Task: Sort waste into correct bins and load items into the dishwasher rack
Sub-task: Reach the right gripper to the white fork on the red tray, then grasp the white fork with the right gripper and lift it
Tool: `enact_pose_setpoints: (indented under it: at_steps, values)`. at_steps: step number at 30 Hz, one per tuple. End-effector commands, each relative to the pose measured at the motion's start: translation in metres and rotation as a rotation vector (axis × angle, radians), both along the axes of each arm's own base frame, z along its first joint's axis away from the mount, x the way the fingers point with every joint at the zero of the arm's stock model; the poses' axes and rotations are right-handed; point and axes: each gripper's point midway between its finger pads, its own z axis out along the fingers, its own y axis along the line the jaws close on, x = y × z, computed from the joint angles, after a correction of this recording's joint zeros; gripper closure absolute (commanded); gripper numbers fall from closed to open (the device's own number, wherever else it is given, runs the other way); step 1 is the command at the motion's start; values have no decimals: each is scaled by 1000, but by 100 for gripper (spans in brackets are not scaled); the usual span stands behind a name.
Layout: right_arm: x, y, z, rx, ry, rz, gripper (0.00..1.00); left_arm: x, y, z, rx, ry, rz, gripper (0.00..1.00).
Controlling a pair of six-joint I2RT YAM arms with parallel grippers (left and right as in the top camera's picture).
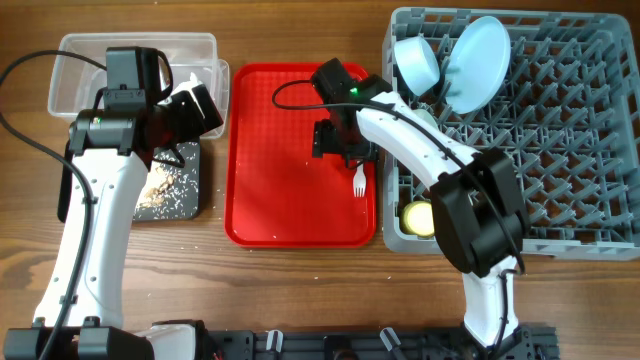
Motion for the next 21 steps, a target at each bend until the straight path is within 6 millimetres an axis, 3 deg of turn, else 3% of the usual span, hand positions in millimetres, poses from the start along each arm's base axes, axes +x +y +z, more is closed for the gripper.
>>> enact_pose_setpoints:
  at_steps: [1, 6, 15, 17, 21]
  values:
    - [1, -10, -21, -50, 26, -42, 20, 2, 0, 4, 12, -10, -5, 0]
    - [-7, -16, -40, -84, 80, -45, 20, 2, 0, 4, 12, -10, -6, 0]
    - [-5, -15, -42, -73, 79, -57, 20, 2, 0, 4, 12, -10, -6, 0]
    - [-5, -15, -42, -72, 78, -57, 26, 2, 0, 4, 12, -10, -6, 0]
    - [-5, -8, -41, -40, 84, -44, 48, 2, 0, 4, 12, -10, -5, 0]
